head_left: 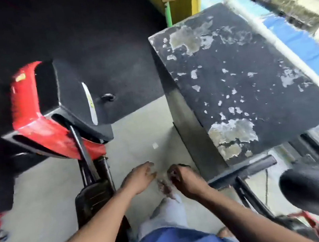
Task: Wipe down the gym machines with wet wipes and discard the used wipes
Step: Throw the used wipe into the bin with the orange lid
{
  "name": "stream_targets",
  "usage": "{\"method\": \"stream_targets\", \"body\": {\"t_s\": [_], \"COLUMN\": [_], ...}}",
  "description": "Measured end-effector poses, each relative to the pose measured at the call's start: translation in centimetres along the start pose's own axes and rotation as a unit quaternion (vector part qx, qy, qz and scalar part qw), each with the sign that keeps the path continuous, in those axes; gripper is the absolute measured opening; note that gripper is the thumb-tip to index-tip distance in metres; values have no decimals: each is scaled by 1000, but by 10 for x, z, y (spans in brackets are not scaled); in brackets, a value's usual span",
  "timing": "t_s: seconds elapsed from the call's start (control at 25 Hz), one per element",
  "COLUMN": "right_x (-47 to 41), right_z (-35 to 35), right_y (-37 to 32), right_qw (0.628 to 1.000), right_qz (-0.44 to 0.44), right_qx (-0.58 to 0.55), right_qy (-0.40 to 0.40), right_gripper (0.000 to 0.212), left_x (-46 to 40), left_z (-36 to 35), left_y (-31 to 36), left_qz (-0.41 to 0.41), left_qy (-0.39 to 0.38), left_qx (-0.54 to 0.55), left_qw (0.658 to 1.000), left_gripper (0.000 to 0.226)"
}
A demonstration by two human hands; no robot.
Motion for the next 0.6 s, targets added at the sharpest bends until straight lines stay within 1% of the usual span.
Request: {"method": "stream_targets", "body": {"t_s": [0.08,0.16,0.28,0.36,0.48,0.6], "right_x": [-40,-86,-156,-201,-264,-331], "right_z": [-4,-6,8,25,50,79], "right_y": [-28,-57,-87,-111,-137,-155], "right_qw": [1000,999,998,997,994,992], "right_qz": [10,25,42,63,80,84], "right_qx": [-15,-33,-33,-43,-44,-28], "right_qy": [9,11,19,33,64,88], "right_gripper": [21,20,20,16,27,22], "left_x": [-17,-40,-75,-96,-127,-170], "left_z": [27,63,122,163,217,265], "left_y": [-25,-53,-82,-85,-77,-71], "left_qz": [28,49,59,51,33,10], "left_qy": [34,53,75,96,125,142], "left_qx": [49,71,105,119,140,155], "left_qw": [998,995,990,987,982,978], "left_gripper": [41,39,38,37,35,35]}}
Point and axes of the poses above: each hand's wrist, its own x-axis away from the middle knuckle, its own z-axis out of the back of the hand, y = z × x, the point moved 1 cm from there along -x, towards the middle knuckle, and after that the axes turned 7 degrees about x, right-handed, at the moved point
